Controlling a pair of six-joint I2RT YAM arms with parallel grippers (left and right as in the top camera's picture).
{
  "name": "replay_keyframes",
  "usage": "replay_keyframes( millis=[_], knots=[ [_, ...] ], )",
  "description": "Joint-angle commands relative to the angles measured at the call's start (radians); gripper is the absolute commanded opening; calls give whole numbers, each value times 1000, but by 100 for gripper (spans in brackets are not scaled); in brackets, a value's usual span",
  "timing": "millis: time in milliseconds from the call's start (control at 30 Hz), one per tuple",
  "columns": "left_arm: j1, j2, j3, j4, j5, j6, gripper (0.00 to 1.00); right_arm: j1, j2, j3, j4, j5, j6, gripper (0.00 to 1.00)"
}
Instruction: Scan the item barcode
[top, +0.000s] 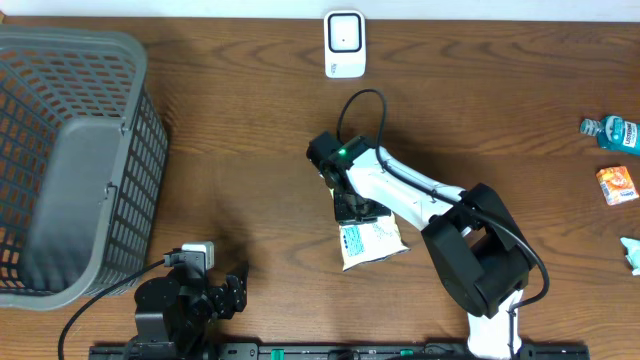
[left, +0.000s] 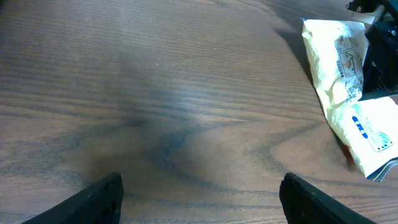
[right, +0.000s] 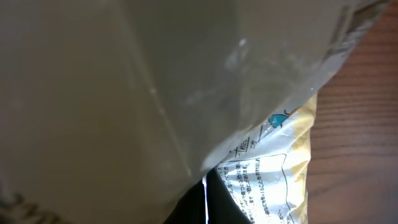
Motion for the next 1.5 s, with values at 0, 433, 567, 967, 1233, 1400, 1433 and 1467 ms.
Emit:
replay_keyframes(
  millis=[0, 433, 567, 967, 1233, 1400, 1433, 1467],
  knots=[
    [2, -5, 3, -16, 12, -5, 80, 18, 37, 3, -18, -87, -55, 1],
    [2, -5, 3, -16, 12, -6, 81, -119, -356, 67, -92, -120, -37, 62],
    [2, -5, 3, -16, 12, -6, 80, -29, -346, 34, -21, -38, -36, 74],
    [2, -5, 3, -16, 12, -5, 80, 115, -3, 32, 32, 195, 81, 78],
    [2, -5, 3, -16, 12, -6, 80, 114, 113, 32, 23, 194, 61, 49],
    [2, -5, 3, -16, 12, -6, 80, 108, 126, 32, 19, 101, -130, 1],
    [2, -5, 3, -16, 12, -6, 80, 108, 126, 32, 14, 101, -123, 1],
    [2, -5, 3, -16, 12, -5, 80, 108, 126, 32, 10, 105, -115, 1]
  ],
)
